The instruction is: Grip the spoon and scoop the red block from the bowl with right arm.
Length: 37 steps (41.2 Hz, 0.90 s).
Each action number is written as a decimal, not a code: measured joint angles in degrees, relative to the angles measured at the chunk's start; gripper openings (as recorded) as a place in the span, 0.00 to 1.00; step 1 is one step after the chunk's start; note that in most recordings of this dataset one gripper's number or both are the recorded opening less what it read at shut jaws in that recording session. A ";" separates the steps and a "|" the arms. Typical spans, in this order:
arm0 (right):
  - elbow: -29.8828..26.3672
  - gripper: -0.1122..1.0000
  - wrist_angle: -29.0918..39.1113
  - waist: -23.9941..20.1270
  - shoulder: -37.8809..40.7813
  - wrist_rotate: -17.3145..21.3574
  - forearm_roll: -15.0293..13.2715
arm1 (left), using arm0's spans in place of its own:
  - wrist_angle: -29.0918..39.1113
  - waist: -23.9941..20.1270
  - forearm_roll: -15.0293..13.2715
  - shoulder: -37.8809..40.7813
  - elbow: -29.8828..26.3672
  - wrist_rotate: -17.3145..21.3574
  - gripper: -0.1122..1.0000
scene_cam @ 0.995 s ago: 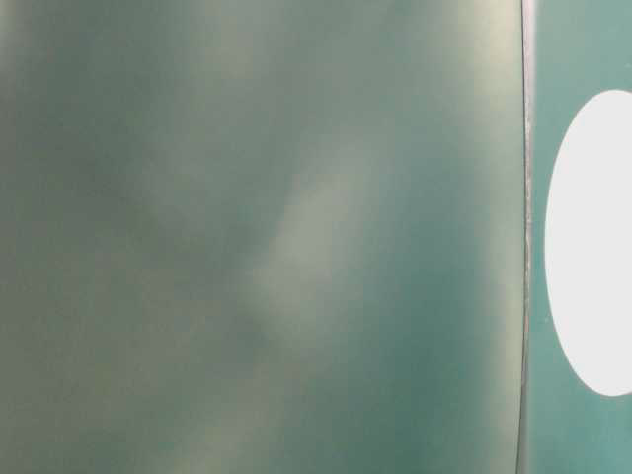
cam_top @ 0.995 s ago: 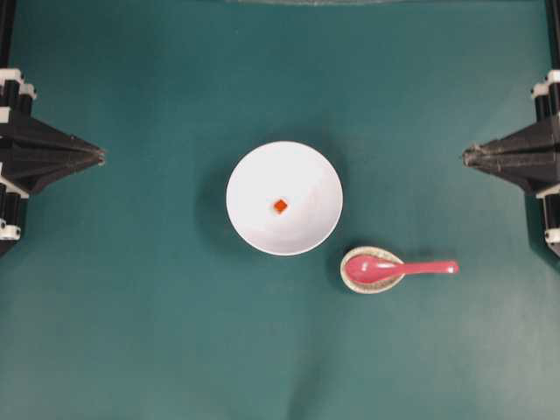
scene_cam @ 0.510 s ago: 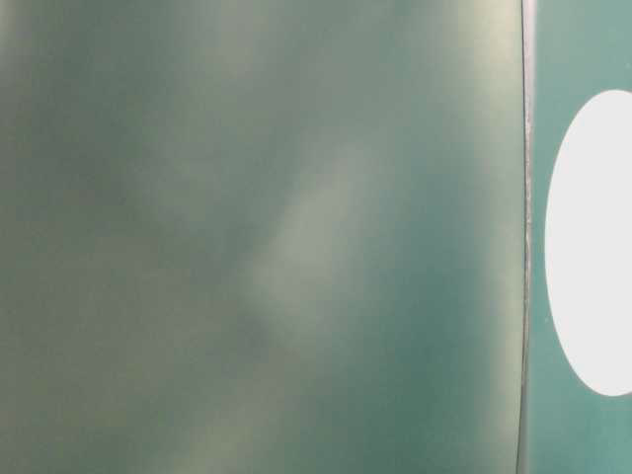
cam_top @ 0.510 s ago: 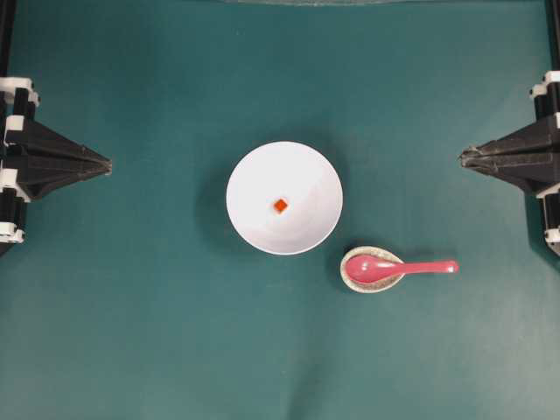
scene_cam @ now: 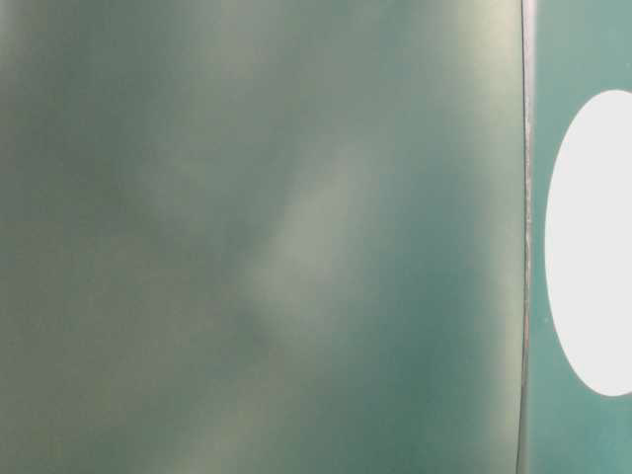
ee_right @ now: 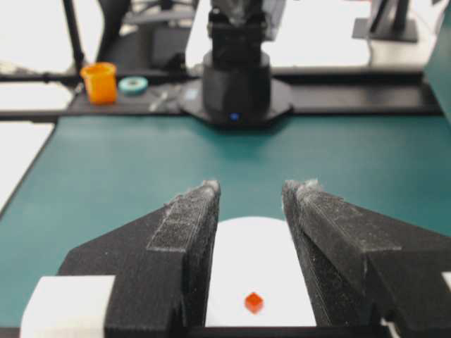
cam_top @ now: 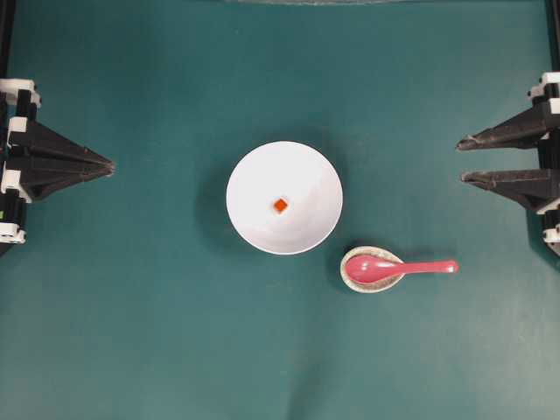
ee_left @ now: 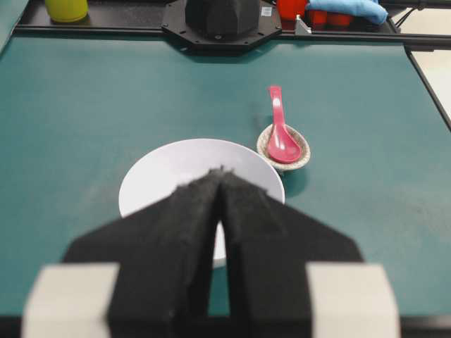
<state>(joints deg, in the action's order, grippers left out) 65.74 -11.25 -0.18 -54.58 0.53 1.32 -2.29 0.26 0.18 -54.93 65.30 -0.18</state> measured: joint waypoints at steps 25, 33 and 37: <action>11.34 0.53 -23.47 -6.94 12.66 0.26 8.96 | 2.11 0.00 0.00 0.00 0.00 0.00 0.10; 15.03 0.53 -34.89 -13.18 21.01 0.35 16.44 | 2.20 0.09 0.00 0.00 0.00 0.00 0.10; 15.73 0.53 -40.08 -16.44 25.75 0.26 19.95 | 2.46 0.00 0.00 0.00 0.00 0.09 0.10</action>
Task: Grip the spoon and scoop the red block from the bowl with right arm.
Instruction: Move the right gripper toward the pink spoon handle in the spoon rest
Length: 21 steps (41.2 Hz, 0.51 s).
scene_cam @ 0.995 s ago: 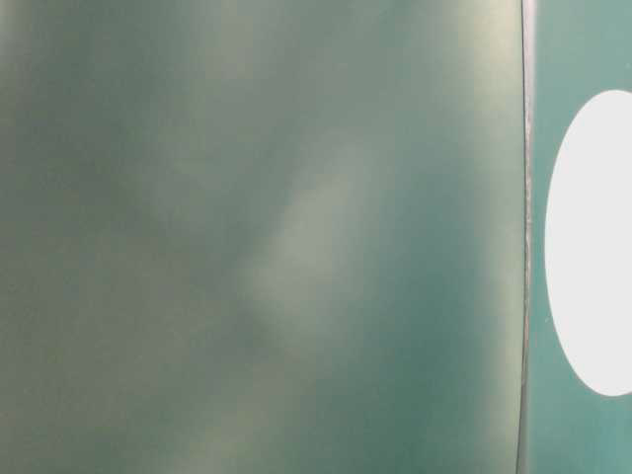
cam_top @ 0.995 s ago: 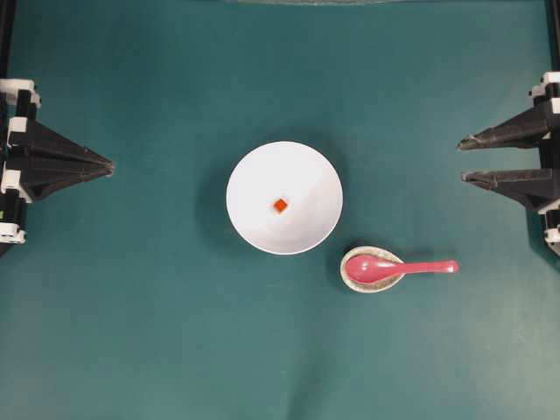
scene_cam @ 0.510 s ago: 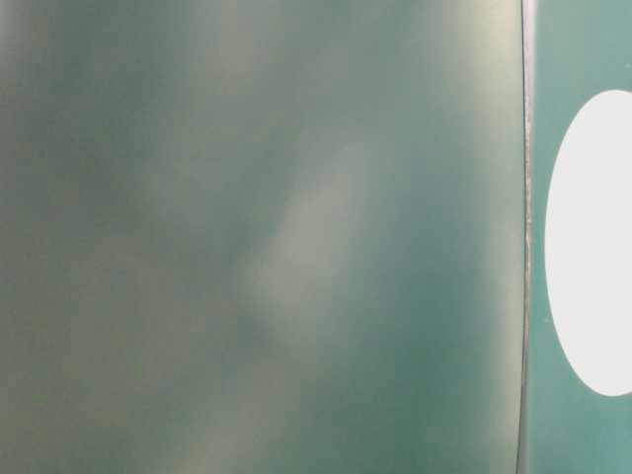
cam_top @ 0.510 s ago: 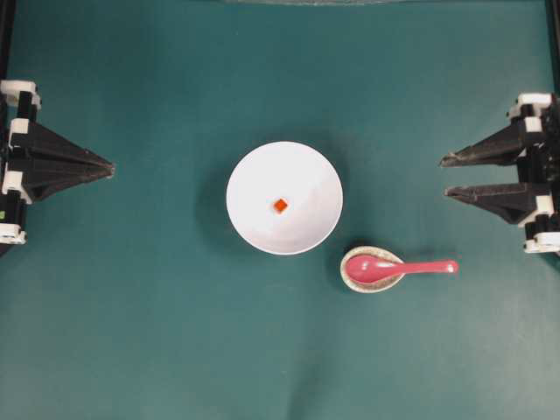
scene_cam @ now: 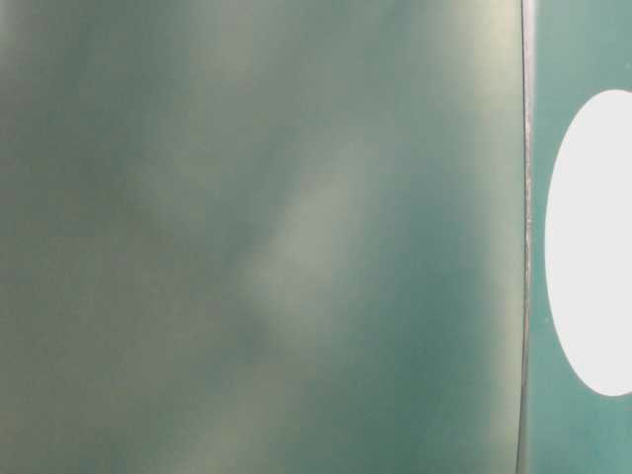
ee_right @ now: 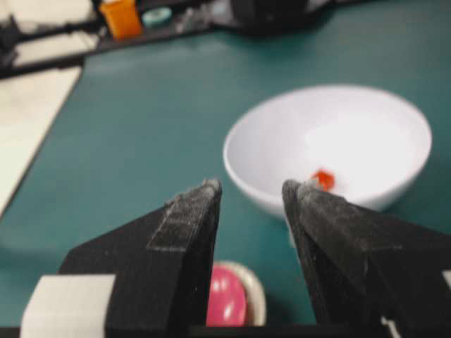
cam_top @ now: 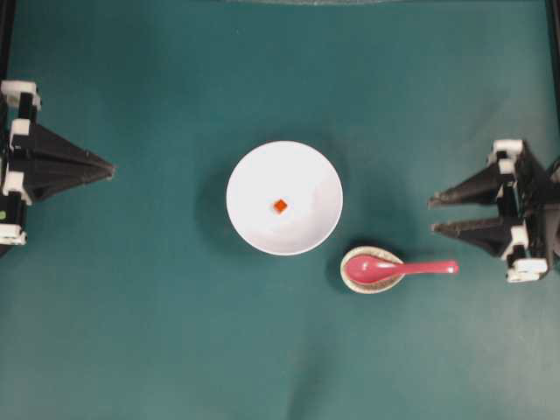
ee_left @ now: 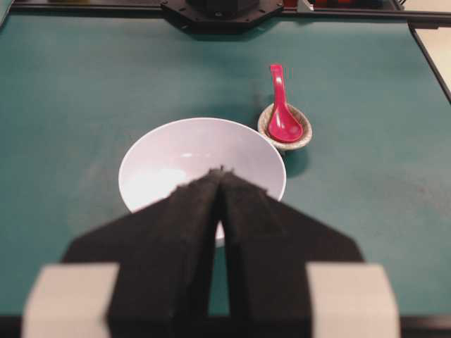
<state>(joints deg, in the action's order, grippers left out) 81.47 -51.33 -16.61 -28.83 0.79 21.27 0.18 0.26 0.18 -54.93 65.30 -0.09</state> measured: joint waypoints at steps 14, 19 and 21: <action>0.35 0.53 -12.13 -8.88 14.41 0.00 9.93 | 0.35 0.00 0.00 0.00 0.00 0.26 0.10; -0.53 0.53 -13.71 -11.60 18.37 -0.09 12.13 | 0.35 0.00 0.00 0.00 0.00 0.44 0.10; -0.88 0.53 -13.97 -12.66 19.78 0.00 13.10 | 0.26 0.00 0.00 0.00 0.00 0.53 0.10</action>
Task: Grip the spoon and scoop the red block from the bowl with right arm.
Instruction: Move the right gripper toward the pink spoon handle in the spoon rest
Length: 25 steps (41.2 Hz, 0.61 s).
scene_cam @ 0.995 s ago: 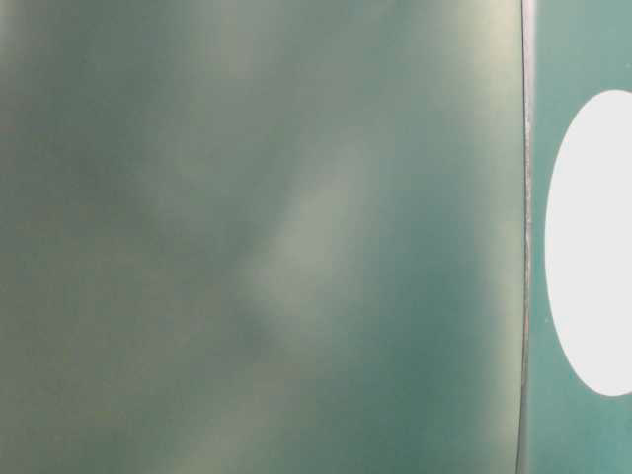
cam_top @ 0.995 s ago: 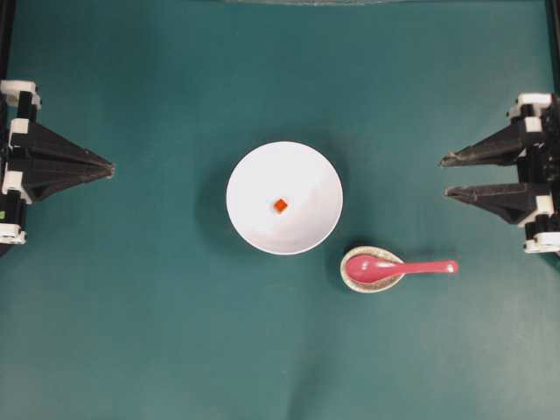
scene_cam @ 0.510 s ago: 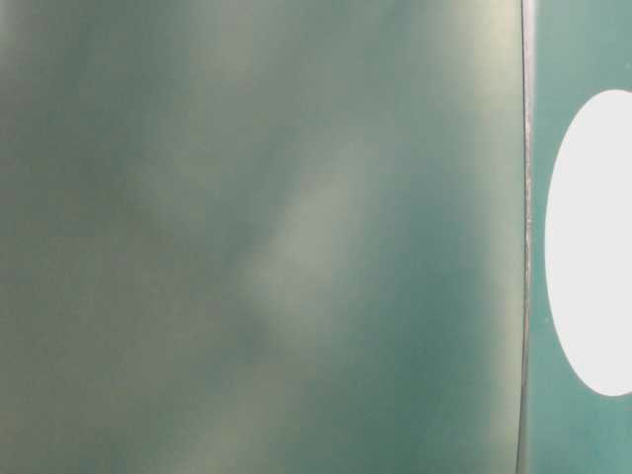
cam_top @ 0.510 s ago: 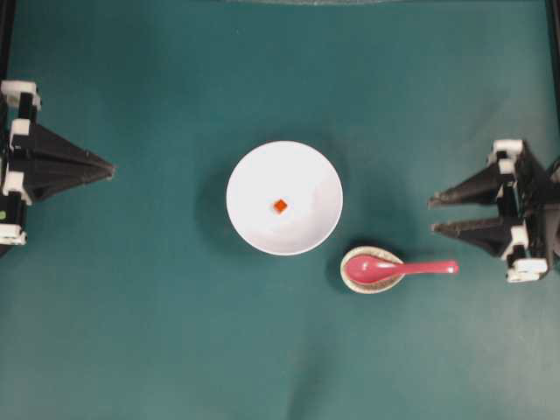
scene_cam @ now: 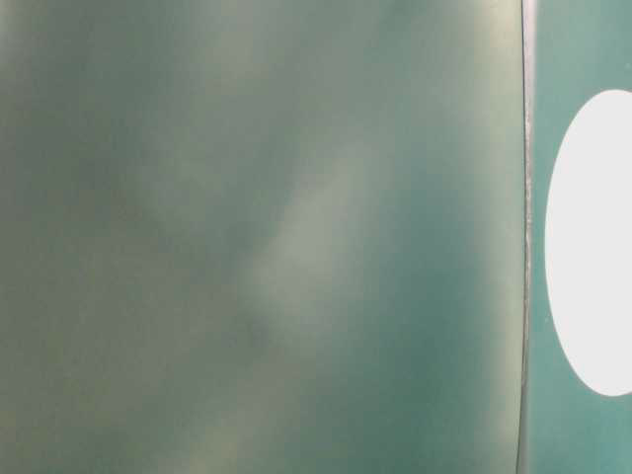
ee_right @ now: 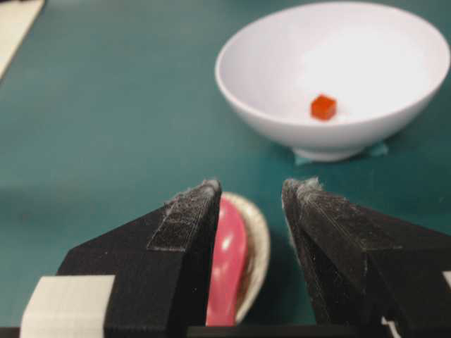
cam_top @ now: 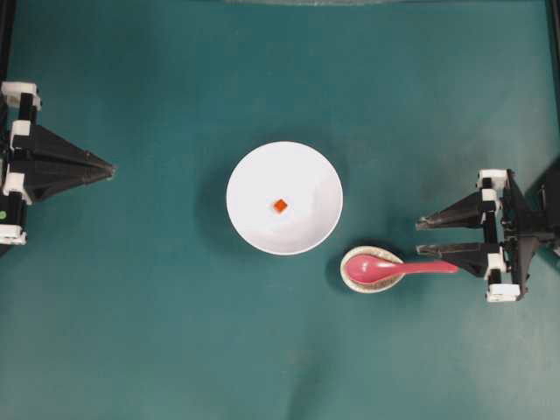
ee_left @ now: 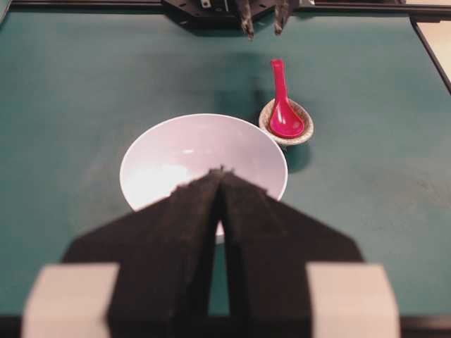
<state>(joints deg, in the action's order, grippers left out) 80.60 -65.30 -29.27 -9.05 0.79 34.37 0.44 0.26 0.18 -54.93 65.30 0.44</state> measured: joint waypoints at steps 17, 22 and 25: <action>-2.11 0.53 -0.18 -6.86 8.26 0.00 8.35 | 0.09 0.00 0.00 0.00 0.00 0.00 0.10; -2.55 0.53 0.35 -8.26 9.93 0.00 9.32 | 0.09 0.00 0.00 0.00 0.00 -0.09 0.10; -2.72 0.53 0.70 -8.70 10.72 0.35 9.58 | 0.09 0.00 0.00 0.00 0.00 0.00 0.10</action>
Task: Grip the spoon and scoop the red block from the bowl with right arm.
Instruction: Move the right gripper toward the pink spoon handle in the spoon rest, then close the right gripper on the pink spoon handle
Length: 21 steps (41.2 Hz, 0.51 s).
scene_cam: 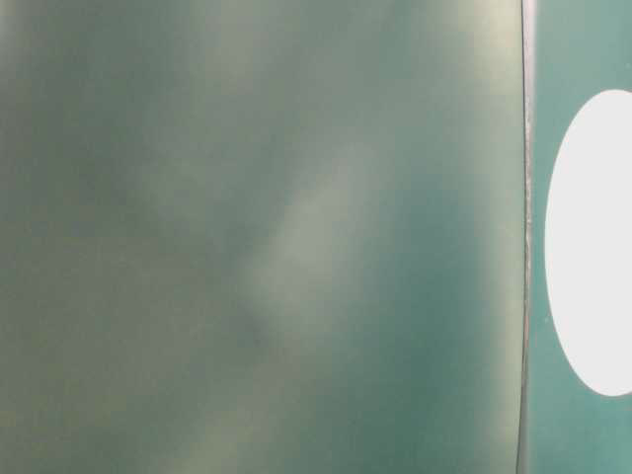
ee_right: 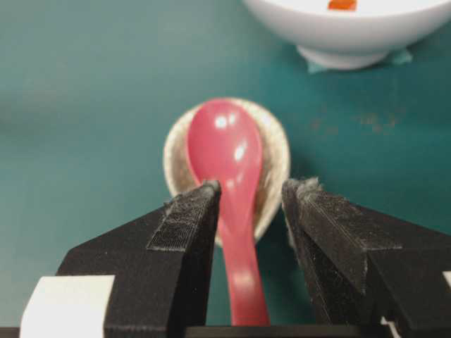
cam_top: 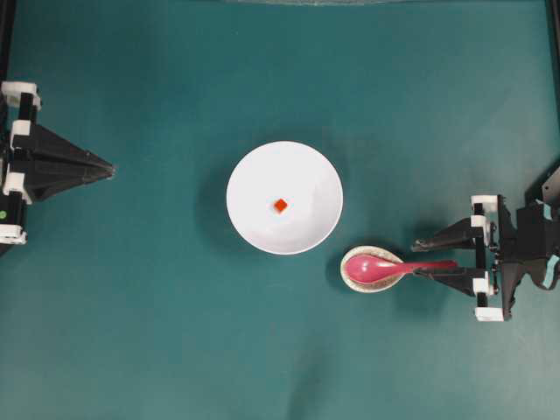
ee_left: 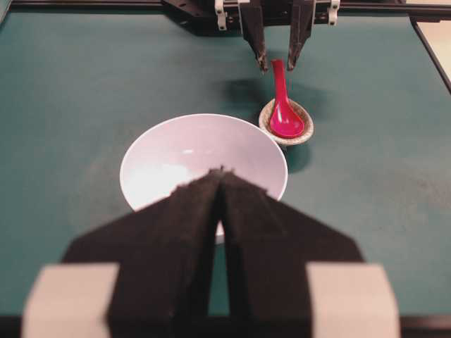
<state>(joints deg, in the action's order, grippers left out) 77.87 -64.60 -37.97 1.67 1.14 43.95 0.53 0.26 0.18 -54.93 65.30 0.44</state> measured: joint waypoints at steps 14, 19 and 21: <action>-0.18 0.53 0.97 -1.49 3.78 1.41 0.09 | 0.00 0.00 0.00 0.00 0.00 -0.09 0.10; -0.35 0.53 1.05 -1.58 4.83 1.67 0.09 | 0.09 0.09 0.09 0.00 0.00 -0.09 0.10; -0.53 0.53 1.14 -1.58 5.19 1.93 0.09 | 0.09 0.09 0.00 0.00 0.00 -0.09 0.10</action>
<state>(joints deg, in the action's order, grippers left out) 77.34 -63.46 -39.55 6.86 3.08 44.03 0.62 0.35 0.18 -54.93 65.30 0.35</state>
